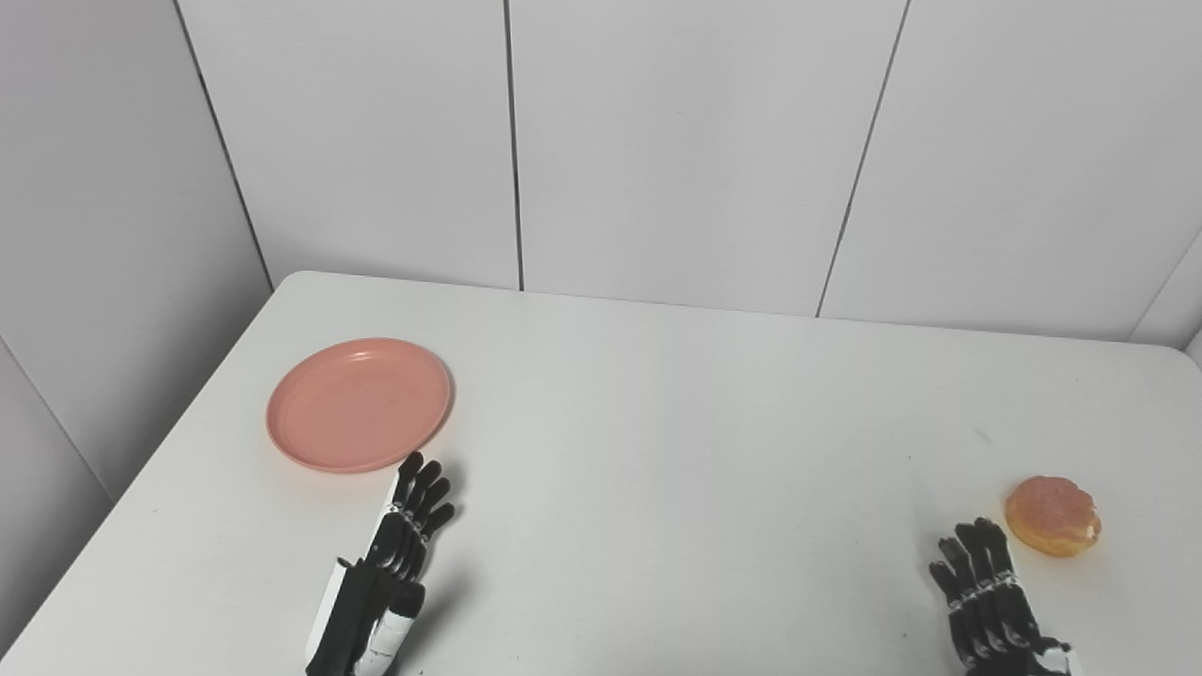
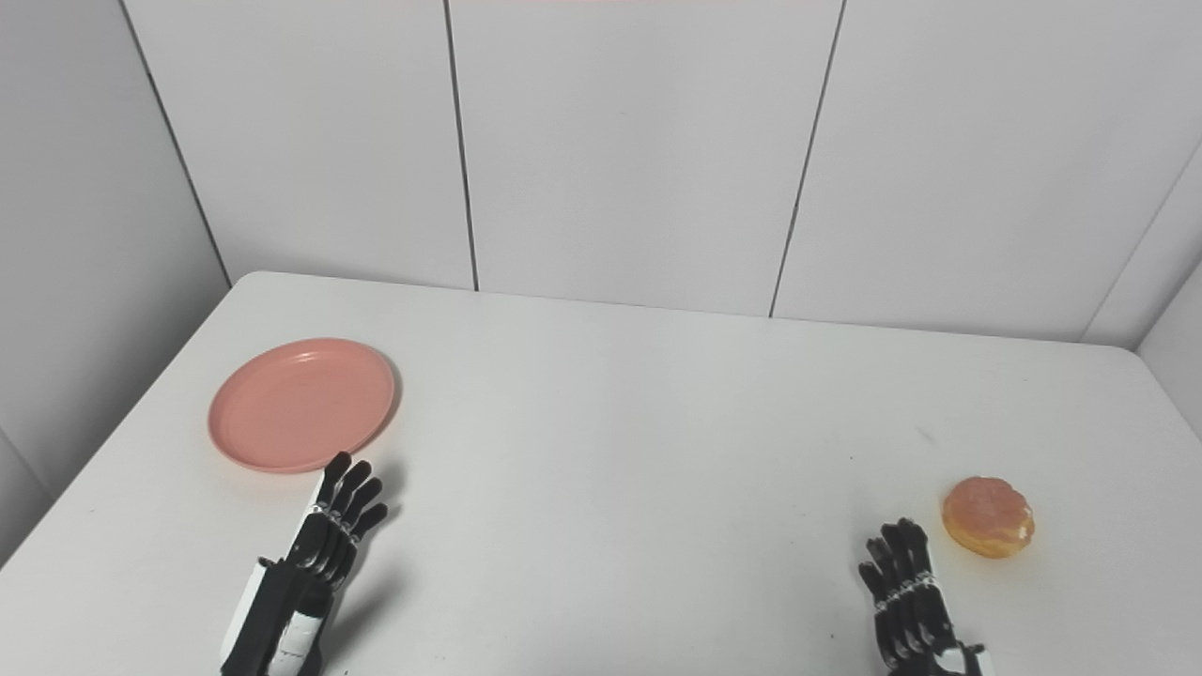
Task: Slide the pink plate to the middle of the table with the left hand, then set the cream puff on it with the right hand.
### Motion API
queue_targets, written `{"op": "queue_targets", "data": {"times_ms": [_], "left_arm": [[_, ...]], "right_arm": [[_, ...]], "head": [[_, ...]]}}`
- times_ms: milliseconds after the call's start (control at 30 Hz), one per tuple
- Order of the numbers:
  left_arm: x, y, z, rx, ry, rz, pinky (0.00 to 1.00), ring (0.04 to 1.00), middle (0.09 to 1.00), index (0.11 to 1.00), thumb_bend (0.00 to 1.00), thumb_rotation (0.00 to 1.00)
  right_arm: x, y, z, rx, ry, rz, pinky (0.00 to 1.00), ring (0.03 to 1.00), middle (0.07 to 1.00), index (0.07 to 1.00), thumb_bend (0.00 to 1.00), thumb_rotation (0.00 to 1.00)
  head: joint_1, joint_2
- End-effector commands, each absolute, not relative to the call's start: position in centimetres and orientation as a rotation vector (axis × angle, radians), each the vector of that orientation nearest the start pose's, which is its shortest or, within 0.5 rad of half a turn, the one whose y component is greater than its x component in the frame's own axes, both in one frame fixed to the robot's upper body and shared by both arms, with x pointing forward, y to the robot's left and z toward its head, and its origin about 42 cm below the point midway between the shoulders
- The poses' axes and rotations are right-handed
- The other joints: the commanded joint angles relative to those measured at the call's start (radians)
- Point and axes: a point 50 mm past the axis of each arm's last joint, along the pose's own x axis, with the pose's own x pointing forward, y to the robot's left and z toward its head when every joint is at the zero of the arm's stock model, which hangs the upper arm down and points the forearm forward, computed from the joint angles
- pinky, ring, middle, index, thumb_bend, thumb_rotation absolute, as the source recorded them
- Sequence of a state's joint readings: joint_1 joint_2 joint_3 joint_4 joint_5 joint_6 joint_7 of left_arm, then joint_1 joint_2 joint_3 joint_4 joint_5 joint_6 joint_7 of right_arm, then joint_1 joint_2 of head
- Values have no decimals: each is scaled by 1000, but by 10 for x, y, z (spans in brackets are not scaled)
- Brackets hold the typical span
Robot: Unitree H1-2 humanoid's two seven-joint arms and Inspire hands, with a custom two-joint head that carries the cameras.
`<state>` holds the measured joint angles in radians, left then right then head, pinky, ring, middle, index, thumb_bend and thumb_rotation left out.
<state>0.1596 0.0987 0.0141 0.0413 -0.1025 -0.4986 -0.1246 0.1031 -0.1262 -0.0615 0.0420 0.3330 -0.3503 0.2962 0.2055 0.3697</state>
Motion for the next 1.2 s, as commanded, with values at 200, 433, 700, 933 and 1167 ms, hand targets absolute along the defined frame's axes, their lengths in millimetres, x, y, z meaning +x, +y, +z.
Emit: {"op": "queue_targets", "data": {"times_ms": [200,433,700,933,1167], "left_arm": [[194,219,31,-31,-90,-109,919,959,975,1000,1000,834],[195,227,31,-47,-93,-112,915,947,958,991,1000,836],[193,242,58,-37,-179,-65,899,925,922,947,1000,868],[217,251,105,-30,-336,-27,892,903,909,934,1000,923],[236,255,162,28,-480,-16,943,932,922,944,1000,988]], "right_arm": [[239,-284,51,163,-68,99,1000,1000,1000,1000,777,1000],[242,-274,52,168,-71,105,1000,1000,1000,1000,766,1000],[238,-265,56,182,-78,103,1000,1000,1000,1000,838,1000],[236,-262,59,177,-56,82,1000,1000,1000,999,847,1000],[238,-261,58,171,-34,71,1000,1000,1000,1000,811,1000]], "head": [[6,1],[-2,3],[-29,20],[-38,26],[-34,20]]}}
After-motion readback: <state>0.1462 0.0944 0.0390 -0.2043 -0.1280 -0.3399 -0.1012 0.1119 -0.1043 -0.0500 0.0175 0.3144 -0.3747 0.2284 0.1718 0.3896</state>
